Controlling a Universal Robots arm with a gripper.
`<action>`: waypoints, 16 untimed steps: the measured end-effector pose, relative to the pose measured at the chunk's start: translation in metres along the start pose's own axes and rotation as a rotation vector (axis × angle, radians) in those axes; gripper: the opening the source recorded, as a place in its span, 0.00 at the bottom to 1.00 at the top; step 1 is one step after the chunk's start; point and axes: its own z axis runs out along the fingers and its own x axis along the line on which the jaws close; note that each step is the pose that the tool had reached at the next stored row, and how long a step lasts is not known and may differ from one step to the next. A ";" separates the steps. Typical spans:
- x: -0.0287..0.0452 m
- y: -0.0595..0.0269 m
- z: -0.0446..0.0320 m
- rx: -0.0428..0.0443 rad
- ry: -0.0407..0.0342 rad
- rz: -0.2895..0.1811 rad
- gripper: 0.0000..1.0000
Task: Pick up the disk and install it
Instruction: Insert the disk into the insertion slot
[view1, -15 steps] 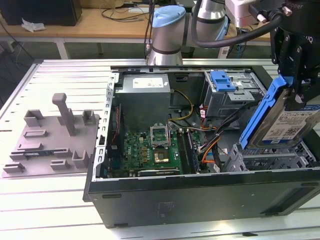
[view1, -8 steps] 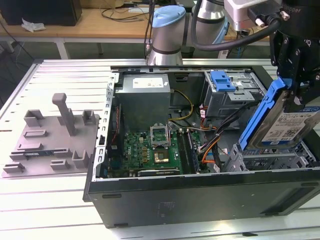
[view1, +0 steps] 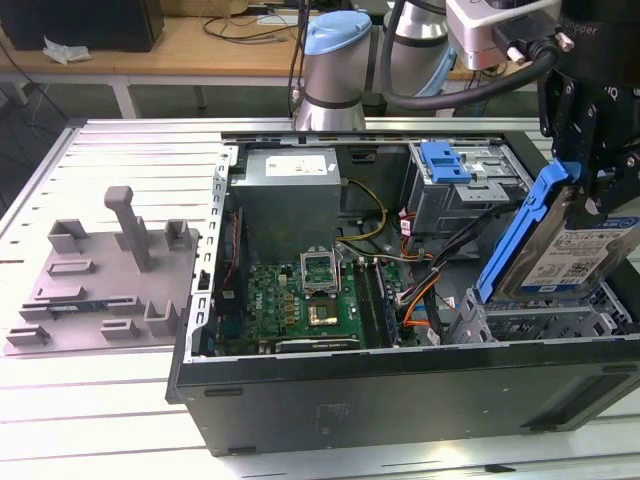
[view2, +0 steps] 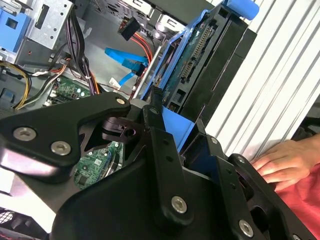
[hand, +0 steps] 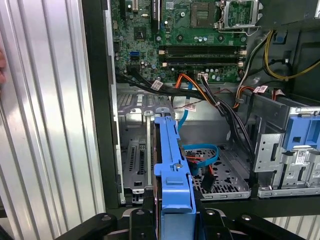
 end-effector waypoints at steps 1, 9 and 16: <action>0.0000 0.0001 0.0003 0.0000 0.0000 0.000 0.37; 0.0004 0.0010 0.0037 0.0001 0.0006 0.002 0.37; 0.0013 0.0055 0.0175 0.0003 0.0023 0.007 0.37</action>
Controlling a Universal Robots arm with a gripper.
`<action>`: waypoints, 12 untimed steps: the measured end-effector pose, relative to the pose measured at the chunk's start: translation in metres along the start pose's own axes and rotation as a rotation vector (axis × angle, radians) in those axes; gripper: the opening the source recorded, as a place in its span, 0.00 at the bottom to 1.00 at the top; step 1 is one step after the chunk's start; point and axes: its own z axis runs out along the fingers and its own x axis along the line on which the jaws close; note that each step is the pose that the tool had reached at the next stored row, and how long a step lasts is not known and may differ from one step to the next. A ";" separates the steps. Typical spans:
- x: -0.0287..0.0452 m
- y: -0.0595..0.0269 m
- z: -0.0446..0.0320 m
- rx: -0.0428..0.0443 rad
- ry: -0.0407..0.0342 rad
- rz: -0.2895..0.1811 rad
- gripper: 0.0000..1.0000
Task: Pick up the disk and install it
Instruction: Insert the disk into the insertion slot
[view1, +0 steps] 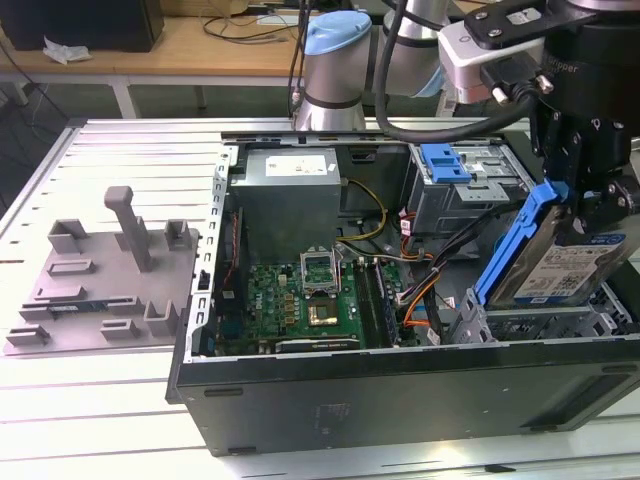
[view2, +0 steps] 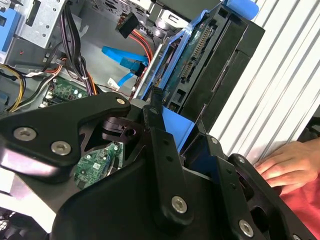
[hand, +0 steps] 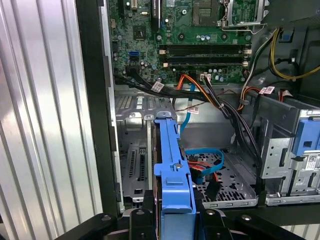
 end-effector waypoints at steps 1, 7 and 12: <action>0.0000 0.0002 0.0007 0.0000 0.0000 0.000 0.37; 0.0003 0.0018 0.0055 0.0001 0.0004 0.001 0.37; 0.0006 0.0036 0.0108 0.0001 0.0007 0.002 0.37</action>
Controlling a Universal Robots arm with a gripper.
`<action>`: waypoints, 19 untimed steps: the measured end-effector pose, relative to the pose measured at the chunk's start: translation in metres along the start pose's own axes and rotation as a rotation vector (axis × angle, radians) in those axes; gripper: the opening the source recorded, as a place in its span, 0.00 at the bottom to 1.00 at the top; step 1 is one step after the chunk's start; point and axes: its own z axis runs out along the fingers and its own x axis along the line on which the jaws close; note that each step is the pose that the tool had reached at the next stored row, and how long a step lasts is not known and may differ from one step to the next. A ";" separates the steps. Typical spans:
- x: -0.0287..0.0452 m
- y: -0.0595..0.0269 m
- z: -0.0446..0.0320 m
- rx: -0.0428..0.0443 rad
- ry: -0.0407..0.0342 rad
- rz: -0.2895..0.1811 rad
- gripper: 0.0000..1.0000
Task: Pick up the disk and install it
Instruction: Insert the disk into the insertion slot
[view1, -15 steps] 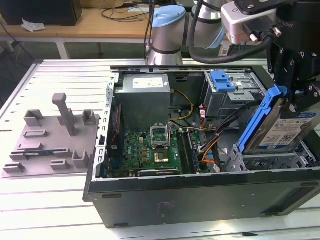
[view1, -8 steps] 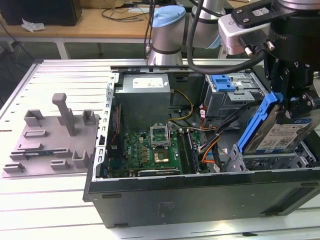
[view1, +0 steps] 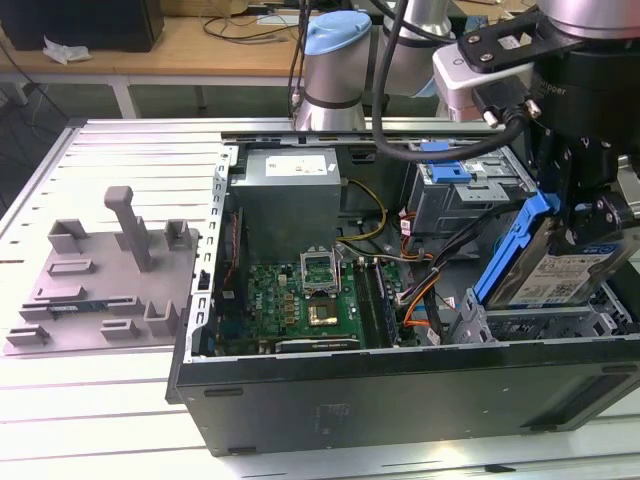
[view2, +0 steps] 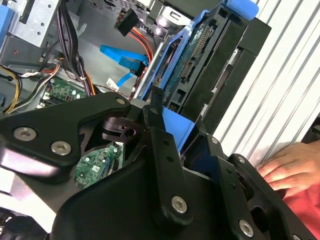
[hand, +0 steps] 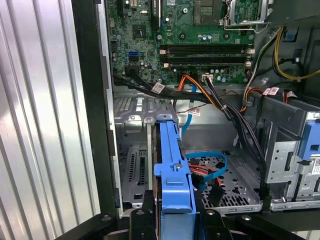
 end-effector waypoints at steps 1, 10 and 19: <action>0.0000 0.0002 0.0007 0.0000 0.0001 0.000 0.37; 0.0005 0.0027 0.0081 0.0002 0.0002 0.001 0.37; 0.0011 0.0069 0.0203 0.0009 0.0005 0.002 0.37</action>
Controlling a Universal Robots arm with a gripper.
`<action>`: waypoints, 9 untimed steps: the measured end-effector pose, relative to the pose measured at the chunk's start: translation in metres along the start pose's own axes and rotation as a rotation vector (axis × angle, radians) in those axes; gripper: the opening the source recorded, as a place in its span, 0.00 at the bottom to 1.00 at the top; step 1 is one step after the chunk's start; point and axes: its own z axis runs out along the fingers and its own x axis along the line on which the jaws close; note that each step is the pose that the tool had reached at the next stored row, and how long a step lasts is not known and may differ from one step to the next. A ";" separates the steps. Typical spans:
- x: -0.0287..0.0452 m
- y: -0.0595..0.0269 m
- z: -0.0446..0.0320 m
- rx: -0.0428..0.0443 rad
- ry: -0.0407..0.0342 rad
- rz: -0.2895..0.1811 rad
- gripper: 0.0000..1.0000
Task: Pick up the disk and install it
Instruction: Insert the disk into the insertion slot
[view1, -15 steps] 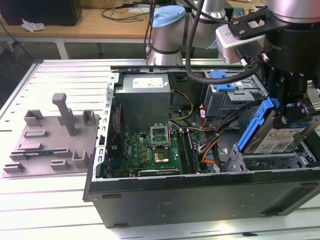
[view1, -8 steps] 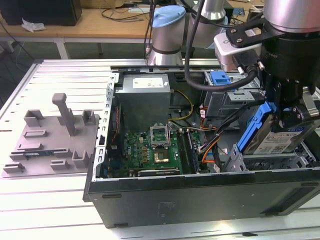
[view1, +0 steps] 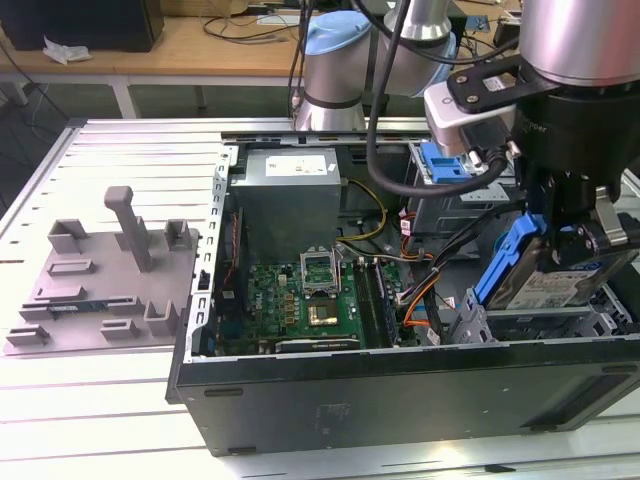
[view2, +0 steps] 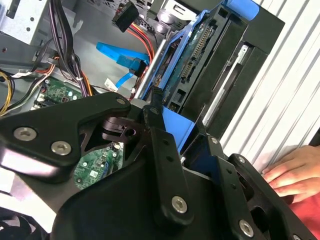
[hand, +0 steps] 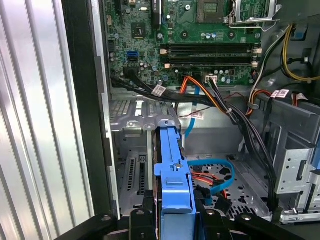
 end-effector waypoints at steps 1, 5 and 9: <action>0.0000 0.0003 0.0008 0.0001 0.0000 0.000 0.37; 0.0001 0.0006 0.0017 0.0005 0.0002 0.000 0.37; 0.0001 0.0007 0.0018 0.0008 0.0001 0.000 0.38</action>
